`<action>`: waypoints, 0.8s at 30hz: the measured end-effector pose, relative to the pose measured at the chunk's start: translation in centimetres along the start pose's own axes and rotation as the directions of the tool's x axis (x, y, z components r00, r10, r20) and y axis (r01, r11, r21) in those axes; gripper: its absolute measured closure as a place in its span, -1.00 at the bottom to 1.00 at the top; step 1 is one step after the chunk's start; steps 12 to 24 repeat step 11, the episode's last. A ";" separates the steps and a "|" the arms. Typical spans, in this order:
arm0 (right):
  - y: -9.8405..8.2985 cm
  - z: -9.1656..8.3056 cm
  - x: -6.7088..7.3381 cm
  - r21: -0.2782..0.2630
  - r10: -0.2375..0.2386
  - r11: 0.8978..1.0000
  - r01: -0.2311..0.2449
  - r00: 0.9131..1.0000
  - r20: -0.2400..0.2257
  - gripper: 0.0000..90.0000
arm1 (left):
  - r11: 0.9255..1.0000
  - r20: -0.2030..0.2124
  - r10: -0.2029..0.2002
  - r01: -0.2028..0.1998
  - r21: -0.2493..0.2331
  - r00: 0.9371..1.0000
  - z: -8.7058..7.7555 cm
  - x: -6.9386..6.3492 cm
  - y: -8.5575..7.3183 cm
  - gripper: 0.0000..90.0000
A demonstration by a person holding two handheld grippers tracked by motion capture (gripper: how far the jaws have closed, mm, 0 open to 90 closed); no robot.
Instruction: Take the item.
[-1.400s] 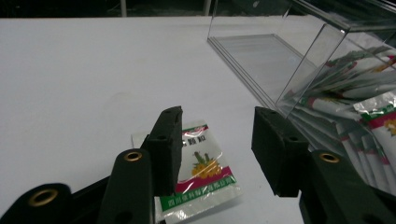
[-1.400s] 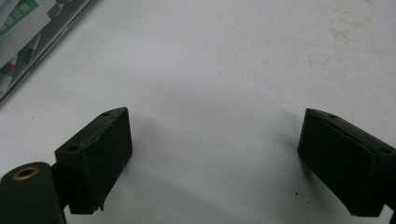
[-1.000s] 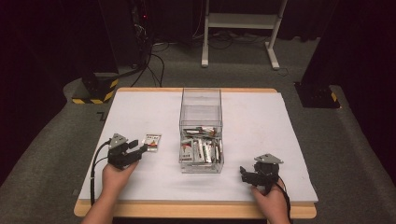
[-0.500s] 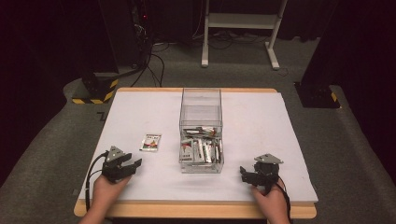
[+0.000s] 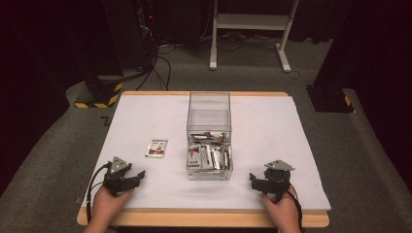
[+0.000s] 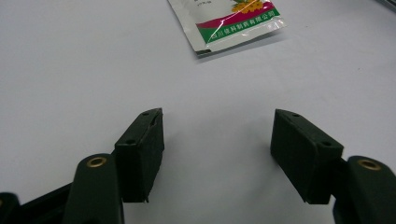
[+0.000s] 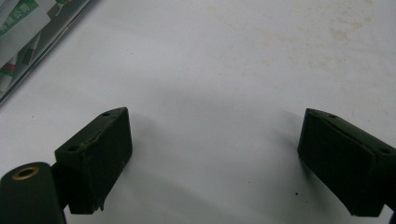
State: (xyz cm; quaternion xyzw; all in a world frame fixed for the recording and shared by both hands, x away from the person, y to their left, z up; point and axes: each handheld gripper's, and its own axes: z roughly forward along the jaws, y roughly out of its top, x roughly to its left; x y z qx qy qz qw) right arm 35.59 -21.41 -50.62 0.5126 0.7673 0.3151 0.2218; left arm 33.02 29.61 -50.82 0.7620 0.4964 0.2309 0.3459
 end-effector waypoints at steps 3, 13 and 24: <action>0.0 0.0 0.0 0.000 0.000 1.000 0.000 1.000 0.000 -0.78 | 1.000 0.002 -0.003 0.003 -0.001 1.000 0.0 0.0 0.0 -0.22; 0.0 0.0 0.0 0.000 0.001 1.000 -0.001 1.000 0.000 -0.78 | 1.000 0.000 0.000 0.000 -0.003 1.000 0.0 0.0 -0.1 -0.22; 0.0 0.0 0.0 0.000 0.001 1.000 -0.001 1.000 0.000 -0.78 | 1.000 0.000 0.000 0.000 -0.003 1.000 0.0 0.0 -0.1 -0.22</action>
